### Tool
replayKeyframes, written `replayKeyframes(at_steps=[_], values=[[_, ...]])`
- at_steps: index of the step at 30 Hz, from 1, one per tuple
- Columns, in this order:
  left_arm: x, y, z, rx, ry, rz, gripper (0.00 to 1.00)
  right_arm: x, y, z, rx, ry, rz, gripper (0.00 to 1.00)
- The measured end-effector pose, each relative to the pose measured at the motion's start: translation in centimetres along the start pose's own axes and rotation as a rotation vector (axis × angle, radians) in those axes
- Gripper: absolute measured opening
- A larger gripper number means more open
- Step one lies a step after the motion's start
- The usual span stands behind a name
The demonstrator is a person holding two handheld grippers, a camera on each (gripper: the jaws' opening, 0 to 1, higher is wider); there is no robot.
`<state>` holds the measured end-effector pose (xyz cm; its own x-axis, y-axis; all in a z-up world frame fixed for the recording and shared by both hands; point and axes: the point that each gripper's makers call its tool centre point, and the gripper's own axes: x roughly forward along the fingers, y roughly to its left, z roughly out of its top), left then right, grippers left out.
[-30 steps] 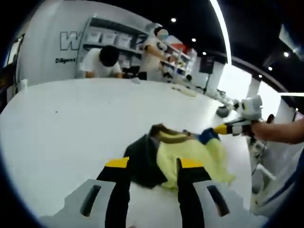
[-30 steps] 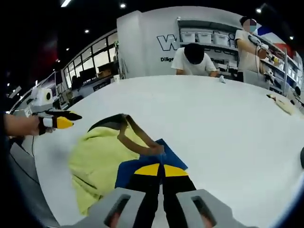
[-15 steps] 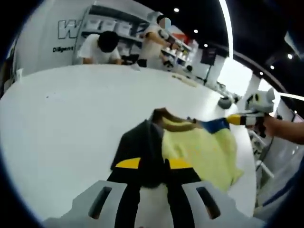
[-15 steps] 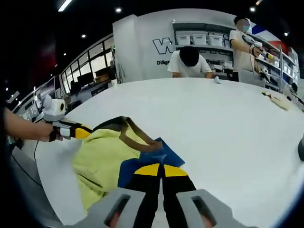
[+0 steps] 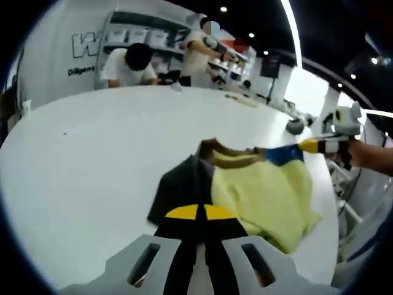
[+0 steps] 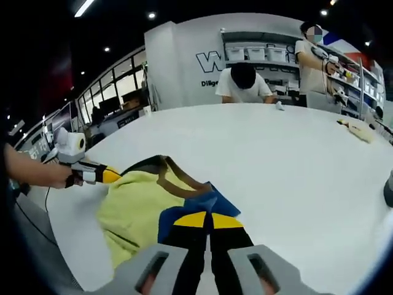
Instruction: Fold the garment on the visible template until the final outline fits inside the template.
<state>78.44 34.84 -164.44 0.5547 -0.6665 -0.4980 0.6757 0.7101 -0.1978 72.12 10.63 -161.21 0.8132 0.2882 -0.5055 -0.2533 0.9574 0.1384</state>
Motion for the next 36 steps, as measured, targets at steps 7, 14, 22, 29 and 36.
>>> replayKeyframes(at_steps=[7, 14, 22, 29, 36], values=[[-4.4, 1.9, 1.6, 0.094, -0.066, 0.082, 0.00, -0.1, 1.4, 1.7, -0.008, -0.032, 0.025, 0.00], [-11.3, 4.3, 4.0, 0.062, -0.181, 0.229, 0.00, 0.3, 4.1, 3.6, -0.053, -0.068, 0.080, 0.00], [-17.4, 5.3, 3.8, 0.023, -0.237, 0.344, 0.00, 0.9, 7.9, 5.4, -0.076, -0.106, 0.167, 0.00], [-22.8, 5.7, -1.6, -0.058, -0.193, 0.437, 0.00, 1.8, 12.7, 4.4, -0.117, -0.077, 0.268, 0.00], [-25.2, 3.8, -6.5, -0.098, -0.068, 0.425, 0.00, 2.1, 16.2, 2.4, -0.148, -0.024, 0.348, 0.00]])
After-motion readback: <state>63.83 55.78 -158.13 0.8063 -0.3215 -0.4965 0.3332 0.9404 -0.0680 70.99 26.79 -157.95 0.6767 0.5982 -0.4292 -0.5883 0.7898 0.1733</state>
